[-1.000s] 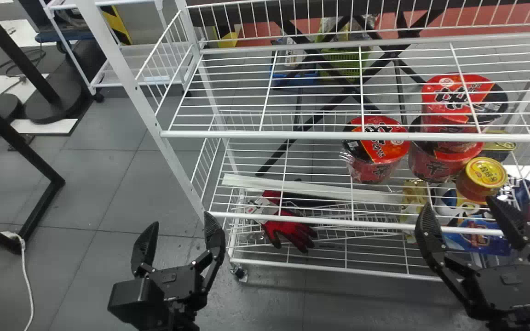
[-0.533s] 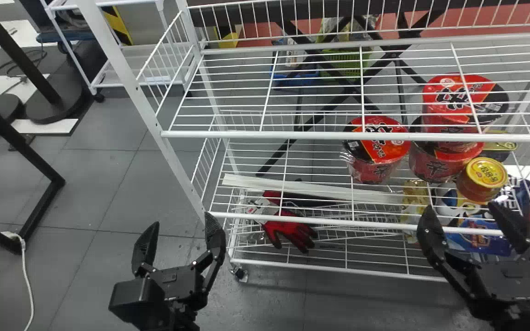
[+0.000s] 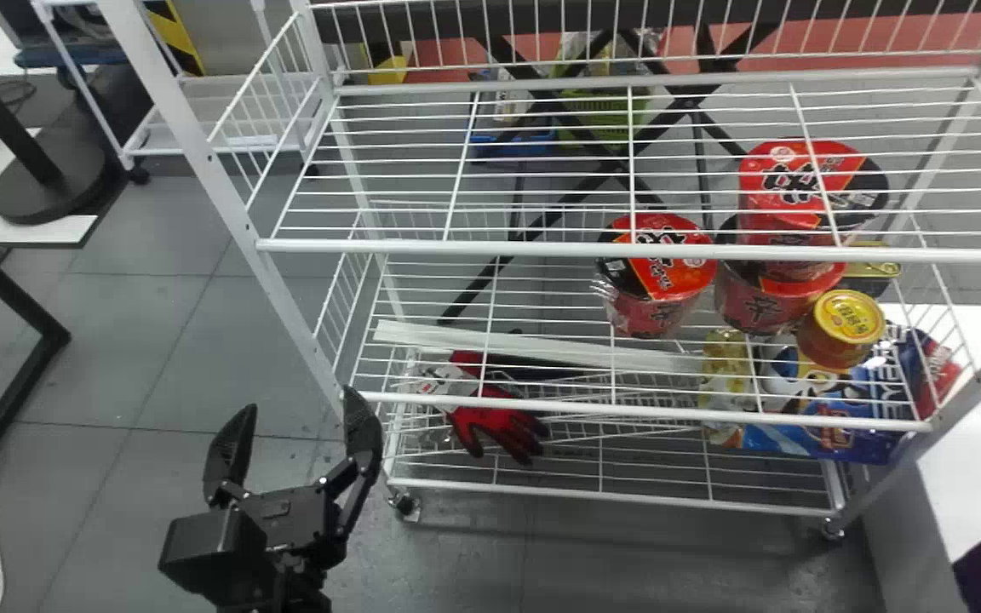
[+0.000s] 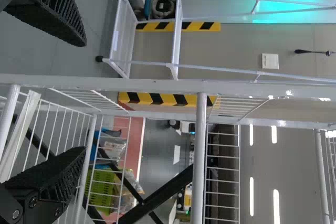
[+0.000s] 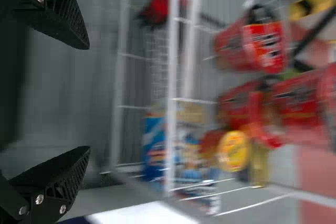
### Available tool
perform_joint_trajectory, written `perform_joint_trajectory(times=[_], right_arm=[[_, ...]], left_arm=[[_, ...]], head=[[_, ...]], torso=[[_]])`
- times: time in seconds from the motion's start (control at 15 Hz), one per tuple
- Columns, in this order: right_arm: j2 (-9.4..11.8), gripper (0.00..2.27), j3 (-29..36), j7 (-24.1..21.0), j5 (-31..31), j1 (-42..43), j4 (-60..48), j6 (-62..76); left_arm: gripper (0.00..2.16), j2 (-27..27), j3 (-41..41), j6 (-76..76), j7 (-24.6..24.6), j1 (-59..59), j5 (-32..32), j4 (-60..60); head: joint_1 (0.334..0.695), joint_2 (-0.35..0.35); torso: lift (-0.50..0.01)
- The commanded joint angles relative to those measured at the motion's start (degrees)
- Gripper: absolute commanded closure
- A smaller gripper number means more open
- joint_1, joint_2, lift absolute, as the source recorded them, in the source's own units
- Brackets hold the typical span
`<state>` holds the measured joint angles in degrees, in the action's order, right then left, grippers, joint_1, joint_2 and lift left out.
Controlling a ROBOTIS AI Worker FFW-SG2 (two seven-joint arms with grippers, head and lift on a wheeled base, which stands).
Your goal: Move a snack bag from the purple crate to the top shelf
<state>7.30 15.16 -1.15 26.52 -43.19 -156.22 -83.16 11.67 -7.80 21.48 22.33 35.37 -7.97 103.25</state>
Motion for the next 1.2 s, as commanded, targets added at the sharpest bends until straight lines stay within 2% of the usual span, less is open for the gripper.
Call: perform_joint_trajectory(times=[0.0, 0.2, 0.27, 0.33, 0.4, 0.53, 0.6, 0.67, 0.8, 0.87, 1.0, 1.13], right_arm=[[-0.35, 0.14, 9.10, 0.01, 7.67, -0.23, -4.26, -6.92], [-1.76, 0.14, 23.78, 0.36, 19.97, 1.17, -6.11, -6.92], [-2.73, 0.14, 29.40, 0.62, 24.10, 2.84, -6.37, -6.92], [-4.66, 0.14, 35.64, 2.47, 27.44, 6.18, -6.46, -6.92], [-5.63, 0.14, 41.88, 4.14, 29.99, 8.91, -6.37, -6.92], [-5.89, 0.14, 51.81, 6.42, 32.72, 12.95, -5.50, -6.92], [-5.80, 0.14, 56.12, 8.18, 32.63, 14.80, -4.26, -6.92], [-5.36, 0.14, 59.37, 9.85, 32.19, 15.76, -2.42, -6.92], [-3.17, 0.14, 63.15, 11.35, 30.61, 16.64, 3.91, -6.92], [-1.76, 0.14, 62.89, 12.93, 27.62, 16.47, 7.07, -6.92], [1.67, 0.14, 58.23, 16.97, 17.42, 15.50, 14.37, -6.92], [3.78, 0.14, 51.46, 20.05, 7.49, 14.53, 21.05, -6.92]], left_arm=[[0.11, 0.20, -0.28, 0.00, 0.00, -0.48, -0.03, -0.59], [0.11, 0.37, -0.28, 1.58, 0.00, -0.66, -0.38, -1.65], [0.11, 0.29, -0.28, 1.76, -0.09, -0.83, -0.56, -1.91], [0.11, 0.29, -0.37, 1.76, -0.09, -0.92, -0.56, -2.18], [0.11, 0.29, -0.55, 1.93, -0.09, -0.92, -0.56, -2.26], [0.11, 0.29, -0.55, 2.29, -0.09, -1.18, -0.56, -2.70], [0.11, 0.29, -0.55, 2.29, -0.09, -1.27, -0.56, -2.79], [0.11, 0.29, -0.55, 2.81, -0.09, -1.36, -0.65, -3.14], [0.11, 0.29, -0.99, 3.16, -0.09, -2.06, -0.82, -4.02], [0.11, 0.29, -1.08, 3.16, -0.18, -2.24, -0.82, -4.29], [0.11, 0.29, -1.43, 3.16, -0.35, -2.94, -1.00, -5.25], [0.11, 0.29, -1.51, 3.16, -0.62, -3.21, -1.17, -5.60]], head=[[0.695, 0.079], [0.695, 0.028], [0.695, 0.012], [0.695, -0.025], [0.695, -0.045], [0.695, -0.089], [0.695, -0.121], [0.695, -0.184], [0.695, -0.253], [0.695, -0.294], [0.695, -0.350], [0.695, -0.350]], torso=[[-0.456], [-0.456], [-0.456], [-0.456], [-0.456], [-0.456], [-0.456], [-0.456], [-0.456], [-0.456], [-0.456], [-0.456]])
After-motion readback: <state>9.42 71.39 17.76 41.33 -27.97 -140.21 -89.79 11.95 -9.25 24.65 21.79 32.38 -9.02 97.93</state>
